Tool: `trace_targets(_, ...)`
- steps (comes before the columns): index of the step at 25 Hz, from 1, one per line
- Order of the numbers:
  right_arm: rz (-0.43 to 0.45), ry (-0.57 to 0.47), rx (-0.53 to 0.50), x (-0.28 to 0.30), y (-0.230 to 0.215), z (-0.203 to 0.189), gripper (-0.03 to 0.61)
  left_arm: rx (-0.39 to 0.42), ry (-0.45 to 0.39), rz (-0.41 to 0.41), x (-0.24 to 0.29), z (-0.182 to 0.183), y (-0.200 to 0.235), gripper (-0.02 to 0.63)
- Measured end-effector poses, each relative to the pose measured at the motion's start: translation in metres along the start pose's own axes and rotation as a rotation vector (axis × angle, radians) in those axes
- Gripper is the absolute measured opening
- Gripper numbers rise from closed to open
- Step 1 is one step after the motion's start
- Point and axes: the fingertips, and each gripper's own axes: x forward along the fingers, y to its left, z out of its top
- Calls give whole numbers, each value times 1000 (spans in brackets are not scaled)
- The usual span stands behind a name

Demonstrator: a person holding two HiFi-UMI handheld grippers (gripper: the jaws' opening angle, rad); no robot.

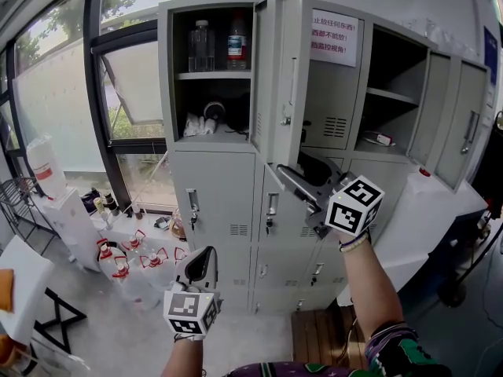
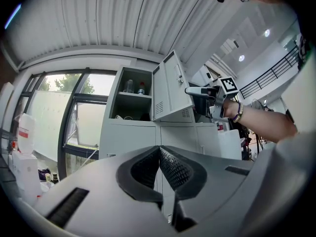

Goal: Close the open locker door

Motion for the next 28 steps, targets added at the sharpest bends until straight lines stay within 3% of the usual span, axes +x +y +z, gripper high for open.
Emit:
trace_targets(5, 3, -16, -1, 0, 1, 3, 170, 1, 9, 8, -2, -2, 1, 23)
trace_targets(12, 14, -19, 2, 4, 6, 3, 169, 4, 3, 29, -9, -1, 5, 23)
trace_targets(28, -1, -82, 45, 12, 14, 4, 176, 32, -70, 183, -51, 46, 59, 23)
